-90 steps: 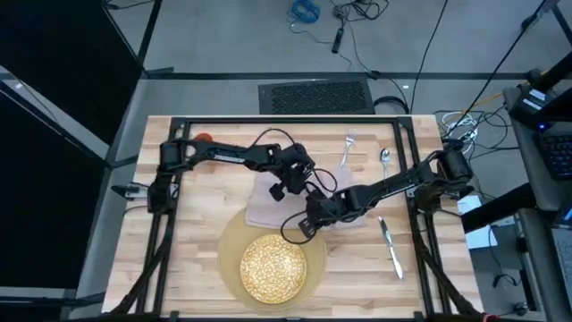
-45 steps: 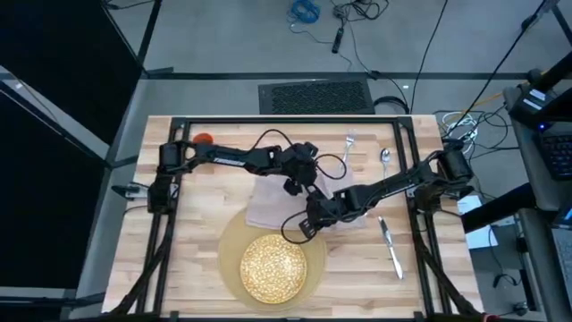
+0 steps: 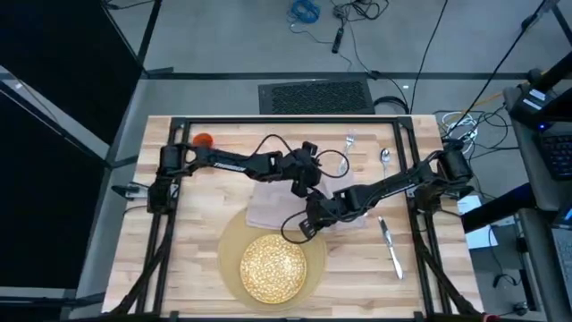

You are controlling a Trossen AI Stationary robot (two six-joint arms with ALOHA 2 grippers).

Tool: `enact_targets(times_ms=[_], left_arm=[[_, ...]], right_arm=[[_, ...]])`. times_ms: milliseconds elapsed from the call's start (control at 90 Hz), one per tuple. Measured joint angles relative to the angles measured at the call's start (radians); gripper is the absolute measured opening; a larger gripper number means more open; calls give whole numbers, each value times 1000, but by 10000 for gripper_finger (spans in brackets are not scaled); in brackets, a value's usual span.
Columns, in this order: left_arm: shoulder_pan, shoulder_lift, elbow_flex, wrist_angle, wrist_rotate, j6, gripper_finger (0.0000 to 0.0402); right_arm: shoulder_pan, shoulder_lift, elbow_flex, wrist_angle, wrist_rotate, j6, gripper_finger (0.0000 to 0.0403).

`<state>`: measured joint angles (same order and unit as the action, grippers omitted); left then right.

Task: Set table place
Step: Fold the light orange napkin on the table

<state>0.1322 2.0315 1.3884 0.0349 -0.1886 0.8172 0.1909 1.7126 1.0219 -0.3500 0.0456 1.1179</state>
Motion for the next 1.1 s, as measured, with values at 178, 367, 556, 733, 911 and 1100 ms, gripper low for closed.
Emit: enact_targets(times_ms=[178, 367, 556, 733, 911, 1100], left_arm=[[-16, 0, 0, 14, 0, -1, 89], [-17, 0, 0, -8, 75, -2, 89], [-19, -2, 0, -51, 152, -56, 89], [-19, -2, 1, -81, 219, -76, 90], [-12, -3, 2, -82, 220, -50, 90], [5, 13, 40, -137, 233, 34, 90]], right_arm=[[0, 0, 0, 0, 0, 0, 0], [0, 0, 0, 0, 0, -15, 0], [1, 0, -1, -1, -3, -46, 0], [1, 0, -1, -1, -7, -36, 0], [-5, 0, -2, -2, -7, -29, 0], [-14, 0, -2, -2, -17, -17, 0]])
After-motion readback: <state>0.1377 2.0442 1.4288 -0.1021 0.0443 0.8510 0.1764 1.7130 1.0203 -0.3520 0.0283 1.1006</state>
